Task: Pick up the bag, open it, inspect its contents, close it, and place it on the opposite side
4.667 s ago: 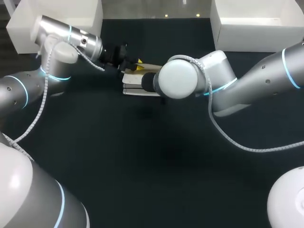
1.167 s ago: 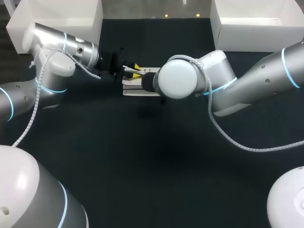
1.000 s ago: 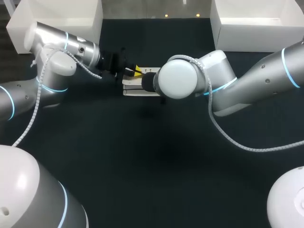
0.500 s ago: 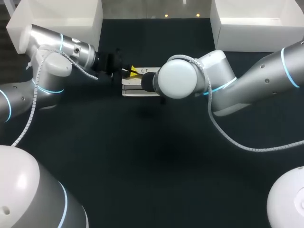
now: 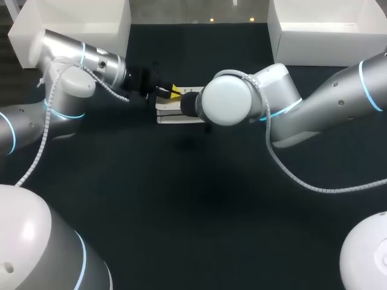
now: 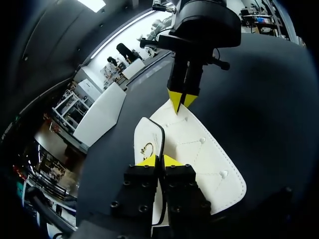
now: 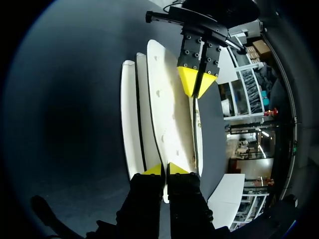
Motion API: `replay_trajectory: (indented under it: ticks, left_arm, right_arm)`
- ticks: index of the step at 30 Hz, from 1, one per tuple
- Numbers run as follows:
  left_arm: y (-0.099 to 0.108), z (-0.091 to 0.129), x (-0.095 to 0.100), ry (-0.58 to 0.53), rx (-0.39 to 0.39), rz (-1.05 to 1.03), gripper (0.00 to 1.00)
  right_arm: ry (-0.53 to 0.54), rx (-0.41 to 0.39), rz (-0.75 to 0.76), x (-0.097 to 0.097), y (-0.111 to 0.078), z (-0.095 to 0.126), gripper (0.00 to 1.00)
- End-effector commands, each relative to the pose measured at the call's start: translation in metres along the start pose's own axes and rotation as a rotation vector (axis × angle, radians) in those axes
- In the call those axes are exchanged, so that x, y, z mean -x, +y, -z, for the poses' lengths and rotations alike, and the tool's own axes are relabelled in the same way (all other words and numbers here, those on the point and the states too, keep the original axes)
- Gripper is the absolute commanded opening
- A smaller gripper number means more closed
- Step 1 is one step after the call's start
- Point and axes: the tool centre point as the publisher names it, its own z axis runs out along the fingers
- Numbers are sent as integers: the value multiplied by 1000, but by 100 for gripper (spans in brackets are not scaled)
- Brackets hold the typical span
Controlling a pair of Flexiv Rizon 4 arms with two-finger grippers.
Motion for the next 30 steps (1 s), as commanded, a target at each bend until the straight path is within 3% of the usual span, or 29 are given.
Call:
replay_trajectory:
  ticks: [1, 7, 16, 22, 23, 24, 30]
  left_arm:
    - [4, 6, 4, -38, -9, 18, 0]
    - [-1, 10, 13, -56, -24, 13, 0]
    - [6, 4, -11, 22, -19, 10, 0]
    - [17, 2, -13, 13, -4, 51, 0]
    - [15, 3, -12, 8, -5, 48, 15]
    - [13, 4, -11, 3, -5, 37, 24]
    - [1, -1, -6, 14, 3, -25, 26]
  right_arm:
    - [-4, -1, -1, -1, 1, -2, 0]
    - [-4, -1, -1, -1, 1, -2, 0]
    - [-4, -1, -1, -1, 1, -2, 0]
    - [-4, -1, -1, -1, 1, -2, 0]
    - [-4, -1, -1, -1, 1, -2, 0]
    - [-4, -1, -1, -1, 1, -2, 0]
    - [-4, -1, -1, -1, 1, -2, 0]
